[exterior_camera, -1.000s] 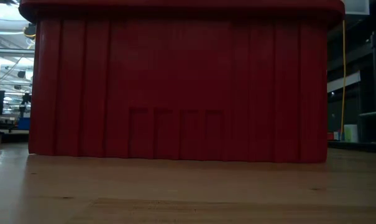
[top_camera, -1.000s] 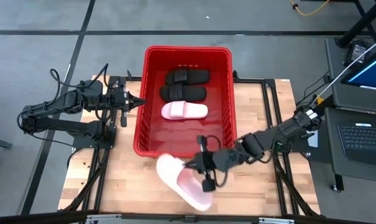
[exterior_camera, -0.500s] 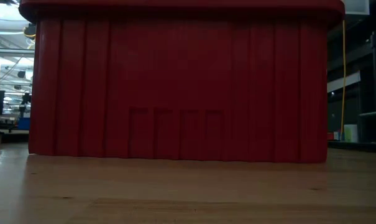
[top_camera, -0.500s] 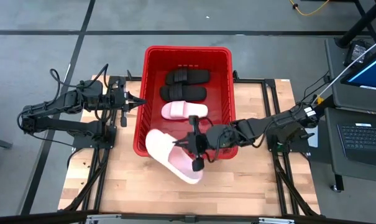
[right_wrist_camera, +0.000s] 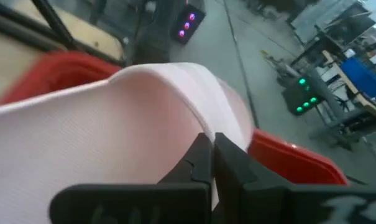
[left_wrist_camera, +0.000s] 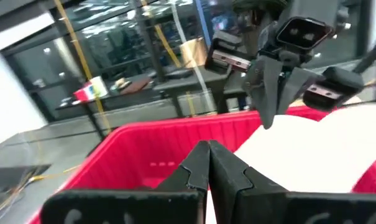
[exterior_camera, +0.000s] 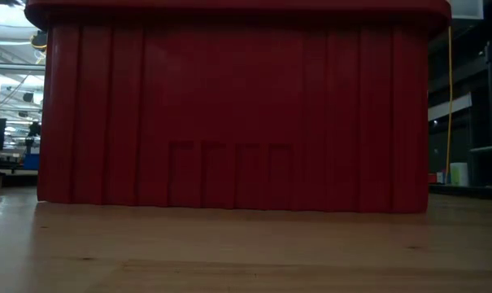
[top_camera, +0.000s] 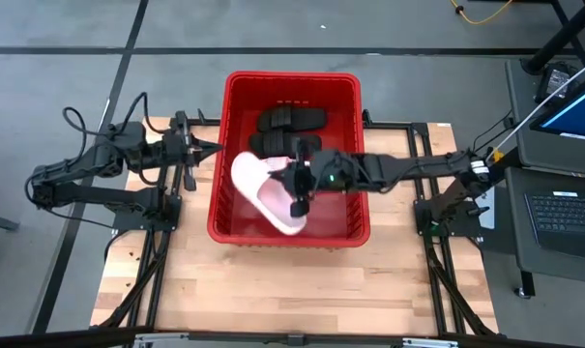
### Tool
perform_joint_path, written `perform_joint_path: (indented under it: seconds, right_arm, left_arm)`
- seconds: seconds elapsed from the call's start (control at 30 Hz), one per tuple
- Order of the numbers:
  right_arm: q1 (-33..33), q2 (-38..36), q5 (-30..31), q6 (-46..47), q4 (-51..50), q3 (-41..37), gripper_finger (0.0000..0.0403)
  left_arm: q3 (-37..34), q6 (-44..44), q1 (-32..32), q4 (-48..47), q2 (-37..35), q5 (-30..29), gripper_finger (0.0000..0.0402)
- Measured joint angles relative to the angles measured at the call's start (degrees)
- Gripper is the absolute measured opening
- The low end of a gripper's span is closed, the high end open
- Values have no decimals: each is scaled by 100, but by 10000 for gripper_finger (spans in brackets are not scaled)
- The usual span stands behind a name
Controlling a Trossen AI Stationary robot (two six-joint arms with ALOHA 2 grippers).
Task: Pick and place slides into bin
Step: Put the pink slide into the red bin
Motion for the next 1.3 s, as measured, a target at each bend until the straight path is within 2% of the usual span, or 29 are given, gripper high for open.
perform_joint_path:
  seconds: [0.2,0.43,0.63,0.7,0.8,0.93,1.3]
  right_arm:
    - [-675,-25,-1045,-722,-303,0,6]
    - [-1175,-146,-1456,-1442,-474,-2,6]
    - [-1422,-187,-1502,-1532,-697,-2,6]
    - [-1469,-187,-1563,-1528,-846,-2,6]
    - [-1508,-187,-2034,-1652,-1081,-2,6]
    - [-1477,-163,-2382,-2375,-1500,-2,6]
    - [-1357,198,-2456,-3478,-1600,-2,6]
  left_arm:
    - [-2,281,0,-251,-196,-12,1]
    - [0,-30,0,-572,-822,-425,1]
    - [-303,-350,0,-724,-1387,-939,1]
    - [-522,-364,0,-657,-1538,-1133,1]
    - [-866,-439,0,-669,-1714,-1251,2]
    - [-1209,-504,0,-394,-1850,-1272,1]
    - [-1282,-549,-1,-109,-1872,-1272,2]
